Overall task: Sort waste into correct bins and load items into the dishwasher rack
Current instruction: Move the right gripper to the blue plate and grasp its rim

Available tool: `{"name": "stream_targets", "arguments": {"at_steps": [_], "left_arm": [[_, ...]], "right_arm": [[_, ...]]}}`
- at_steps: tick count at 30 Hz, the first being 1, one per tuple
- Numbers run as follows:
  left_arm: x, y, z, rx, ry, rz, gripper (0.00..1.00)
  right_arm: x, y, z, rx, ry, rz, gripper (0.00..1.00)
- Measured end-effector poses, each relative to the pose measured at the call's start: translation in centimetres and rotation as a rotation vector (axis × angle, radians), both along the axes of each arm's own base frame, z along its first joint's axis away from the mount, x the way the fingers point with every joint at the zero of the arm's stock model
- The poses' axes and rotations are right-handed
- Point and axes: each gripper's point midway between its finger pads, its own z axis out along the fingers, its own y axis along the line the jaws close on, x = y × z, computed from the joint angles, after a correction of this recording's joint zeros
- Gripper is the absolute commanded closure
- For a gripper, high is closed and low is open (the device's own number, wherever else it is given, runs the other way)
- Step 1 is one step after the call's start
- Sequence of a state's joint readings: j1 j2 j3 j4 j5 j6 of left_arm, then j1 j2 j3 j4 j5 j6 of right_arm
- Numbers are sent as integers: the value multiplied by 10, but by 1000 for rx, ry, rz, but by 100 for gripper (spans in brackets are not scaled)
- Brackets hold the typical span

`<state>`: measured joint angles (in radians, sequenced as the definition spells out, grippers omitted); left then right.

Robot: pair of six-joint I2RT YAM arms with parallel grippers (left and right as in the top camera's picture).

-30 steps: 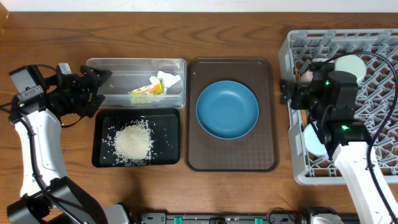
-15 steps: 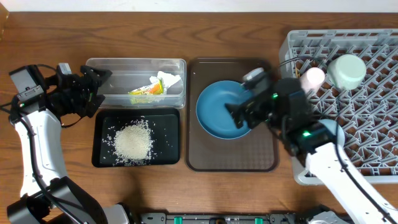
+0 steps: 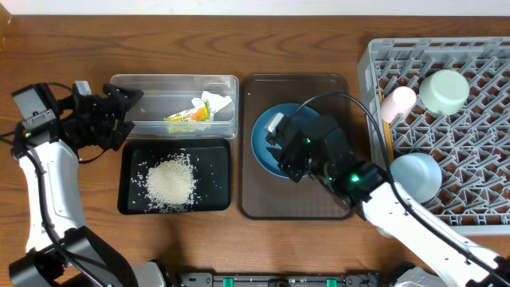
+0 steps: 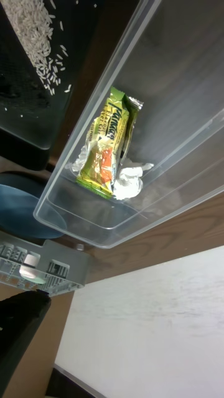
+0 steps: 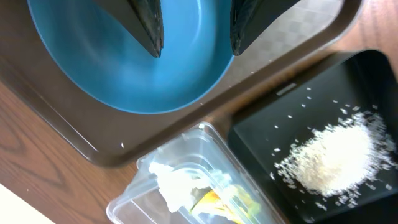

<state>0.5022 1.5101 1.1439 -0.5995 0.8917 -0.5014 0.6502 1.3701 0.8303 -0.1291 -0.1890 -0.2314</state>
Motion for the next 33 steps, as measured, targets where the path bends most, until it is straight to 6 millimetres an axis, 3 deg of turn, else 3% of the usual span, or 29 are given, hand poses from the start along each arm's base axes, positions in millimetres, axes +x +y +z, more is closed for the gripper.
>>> {"name": "stream_targets", "arguments": {"at_steps": [5,10,19,28,33], "left_arm": [[0,0,0,0,0,0,6],[0,0,0,0,0,0,6],[0,0,0,0,0,0,6],[0,0,0,0,0,0,6],[0,0,0,0,0,0,6]], "right_arm": [[3,7,-18,-25,14,3,66],[1,20,-37,-45,30,31,59],[-9,38,-47,-41,45,90,69],[-8,38,-78,-84,95,88,72],[-7,39,-82,-87,98,88,78]]}}
